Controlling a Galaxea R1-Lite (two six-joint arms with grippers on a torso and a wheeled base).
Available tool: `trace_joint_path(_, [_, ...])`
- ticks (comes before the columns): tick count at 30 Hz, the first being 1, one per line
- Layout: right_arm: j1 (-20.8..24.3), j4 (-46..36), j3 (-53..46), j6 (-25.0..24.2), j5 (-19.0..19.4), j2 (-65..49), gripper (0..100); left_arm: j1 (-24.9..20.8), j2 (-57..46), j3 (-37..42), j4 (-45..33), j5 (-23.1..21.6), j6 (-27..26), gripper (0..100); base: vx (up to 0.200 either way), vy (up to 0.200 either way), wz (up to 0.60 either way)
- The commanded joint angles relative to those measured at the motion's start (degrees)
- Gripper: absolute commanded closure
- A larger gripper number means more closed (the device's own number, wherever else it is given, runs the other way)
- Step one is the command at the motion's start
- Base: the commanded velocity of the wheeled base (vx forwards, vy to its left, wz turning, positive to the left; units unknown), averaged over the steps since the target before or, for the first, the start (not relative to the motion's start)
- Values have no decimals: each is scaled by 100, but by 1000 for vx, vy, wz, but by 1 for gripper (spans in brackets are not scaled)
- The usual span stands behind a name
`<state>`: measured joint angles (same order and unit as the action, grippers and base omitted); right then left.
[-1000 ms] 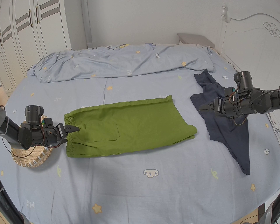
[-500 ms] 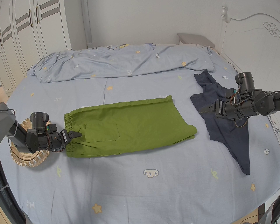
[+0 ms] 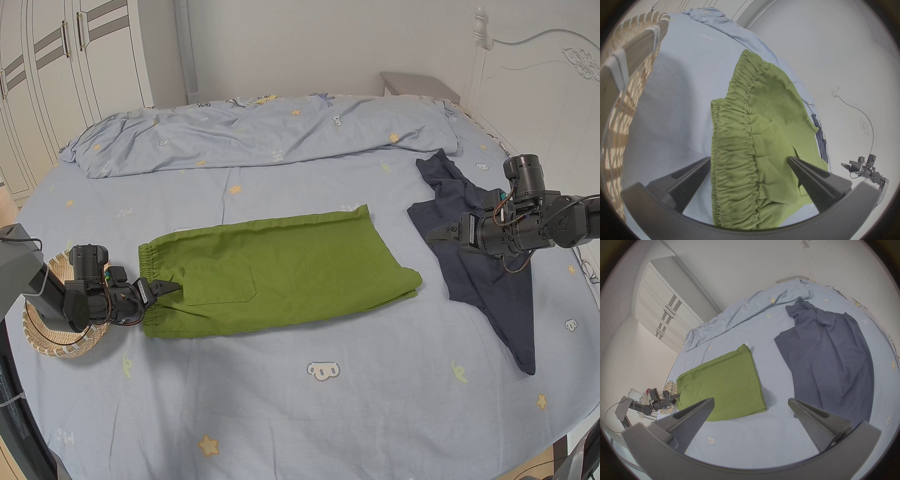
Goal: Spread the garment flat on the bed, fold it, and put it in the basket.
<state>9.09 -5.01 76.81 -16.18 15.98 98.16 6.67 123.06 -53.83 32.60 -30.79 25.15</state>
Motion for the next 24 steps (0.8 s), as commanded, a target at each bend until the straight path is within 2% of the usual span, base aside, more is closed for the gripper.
trace_joint_path(1, [5, 0, 0, 1, 1, 54, 0, 10, 42, -13, -17, -23, 8, 0, 0, 0, 0])
trace_joint_path(2, [5, 0, 0, 1, 1, 54, 0, 10, 42, -13, -17, -23, 8, 100, 0, 0, 0])
trace_joint_path(24, [-66, 0, 106, 9, 19, 520, 0, 28, -731, 48, -192, 21, -19, 100, 0, 0, 0])
